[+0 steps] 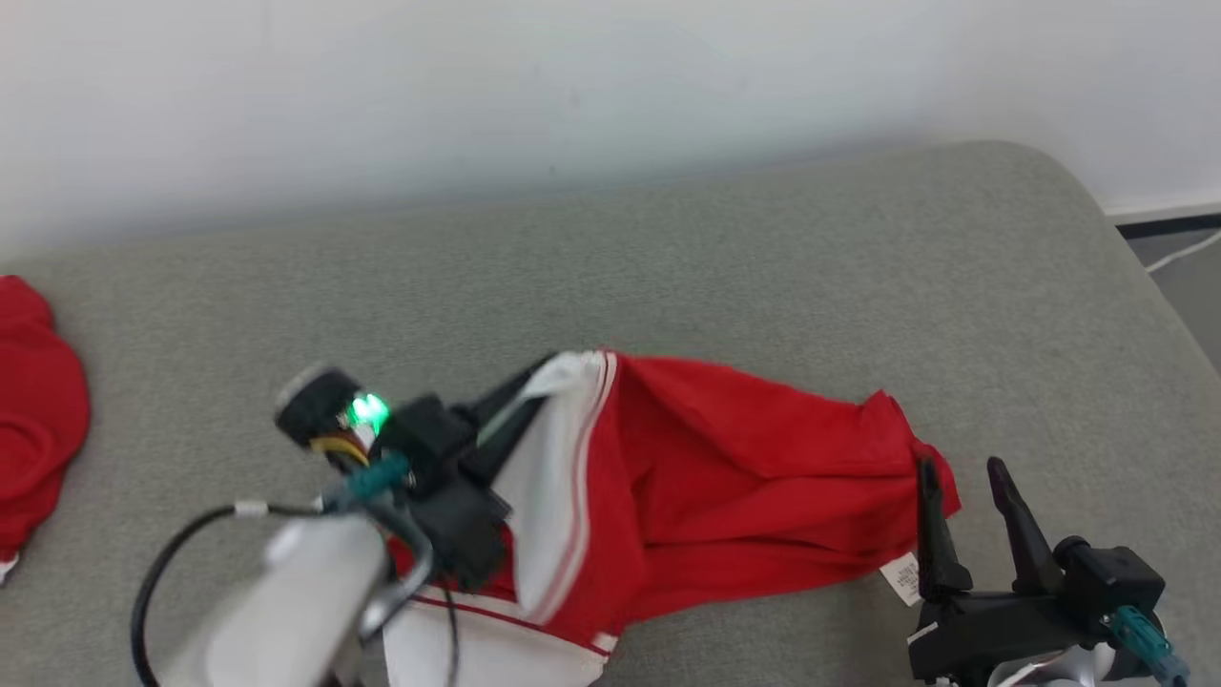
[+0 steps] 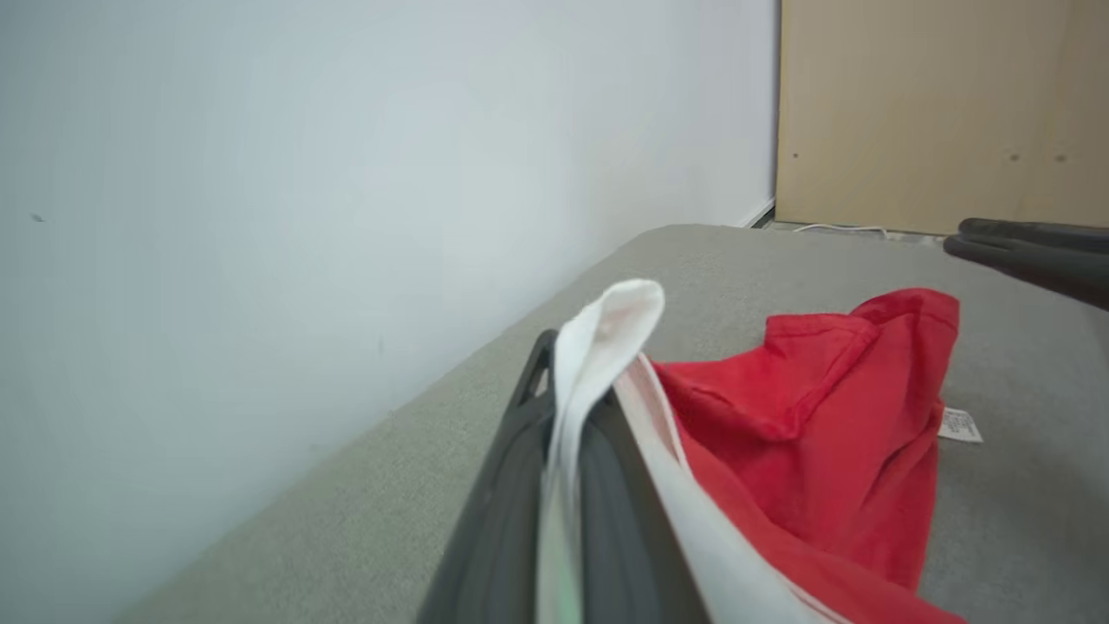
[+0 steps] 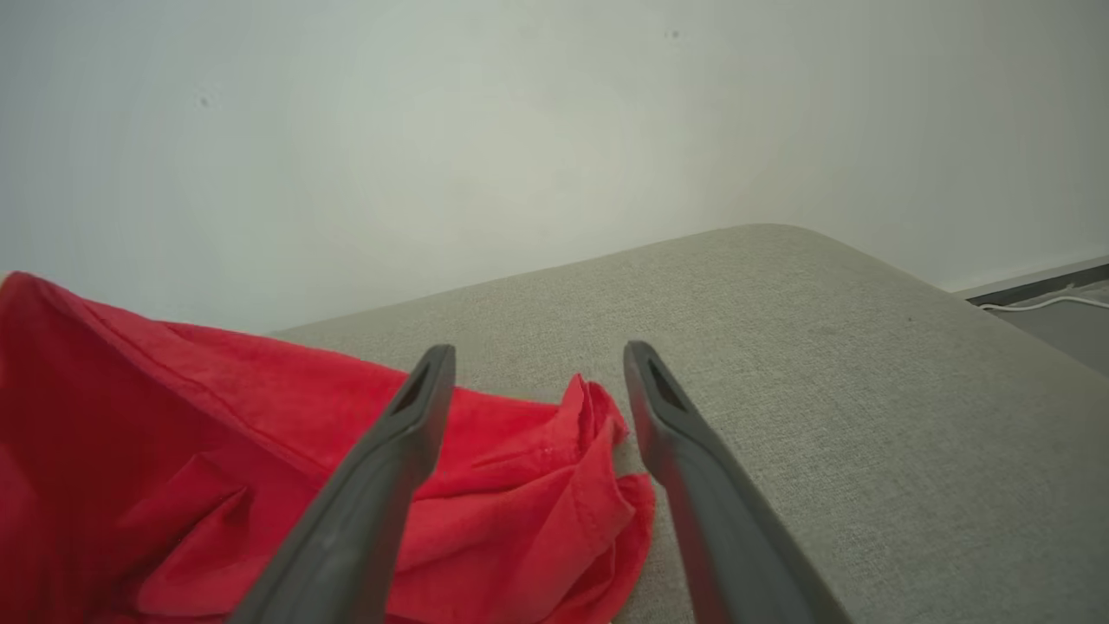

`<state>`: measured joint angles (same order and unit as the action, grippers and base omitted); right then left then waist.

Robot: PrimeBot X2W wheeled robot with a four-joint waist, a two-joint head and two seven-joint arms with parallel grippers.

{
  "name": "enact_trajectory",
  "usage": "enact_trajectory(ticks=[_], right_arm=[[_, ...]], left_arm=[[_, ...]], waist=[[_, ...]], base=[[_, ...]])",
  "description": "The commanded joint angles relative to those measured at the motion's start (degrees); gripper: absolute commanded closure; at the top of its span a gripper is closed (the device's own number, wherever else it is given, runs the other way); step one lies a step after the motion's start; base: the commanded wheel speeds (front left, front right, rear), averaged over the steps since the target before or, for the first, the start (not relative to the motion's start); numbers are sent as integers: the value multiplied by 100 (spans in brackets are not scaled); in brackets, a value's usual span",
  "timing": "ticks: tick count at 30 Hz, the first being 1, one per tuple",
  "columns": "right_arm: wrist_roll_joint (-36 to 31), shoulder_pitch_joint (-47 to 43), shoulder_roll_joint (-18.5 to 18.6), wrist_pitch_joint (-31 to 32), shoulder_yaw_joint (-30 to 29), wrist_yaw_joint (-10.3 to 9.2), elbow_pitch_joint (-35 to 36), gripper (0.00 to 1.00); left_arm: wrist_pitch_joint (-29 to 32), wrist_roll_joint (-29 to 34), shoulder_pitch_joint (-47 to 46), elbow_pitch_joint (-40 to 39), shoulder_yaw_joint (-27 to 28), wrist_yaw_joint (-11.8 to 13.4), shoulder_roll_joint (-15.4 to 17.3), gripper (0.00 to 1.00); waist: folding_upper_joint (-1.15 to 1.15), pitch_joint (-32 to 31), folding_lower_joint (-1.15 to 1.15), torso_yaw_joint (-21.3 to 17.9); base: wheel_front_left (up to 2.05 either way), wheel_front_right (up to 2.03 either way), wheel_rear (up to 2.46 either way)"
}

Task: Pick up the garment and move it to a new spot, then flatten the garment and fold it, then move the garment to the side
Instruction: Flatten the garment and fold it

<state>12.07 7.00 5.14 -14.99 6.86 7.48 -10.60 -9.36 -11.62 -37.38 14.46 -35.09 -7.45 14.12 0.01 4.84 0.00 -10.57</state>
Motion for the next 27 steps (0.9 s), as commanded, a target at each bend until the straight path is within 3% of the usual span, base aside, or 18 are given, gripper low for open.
enact_trajectory(ticks=[1,6,12,20,27], right_arm=[[-15,27,-18,-25,35,3,-22,0],[39,98,-46,-24,106,3,-79,0],[87,132,-68,-18,86,3,-143,0],[103,232,-83,-17,121,3,-208,0],[120,299,-100,-17,116,3,-261,0]], left_arm=[[134,-29,-212,-100,-134,9,218,100],[575,-464,-1145,-394,-513,9,893,100],[696,-791,-1772,-184,-724,8,1366,100],[378,-818,-2157,390,-953,9,1608,100],[-117,-627,-2577,1173,-837,74,1734,100]], waist=[[-1,-94,0,105],[-1,-106,0,51],[-1,-48,0,-112],[-1,109,0,-376],[-1,238,0,-601]], base=[[0,0,0],[0,0,0],[0,0,0],[0,0,0],[0,0,0]])
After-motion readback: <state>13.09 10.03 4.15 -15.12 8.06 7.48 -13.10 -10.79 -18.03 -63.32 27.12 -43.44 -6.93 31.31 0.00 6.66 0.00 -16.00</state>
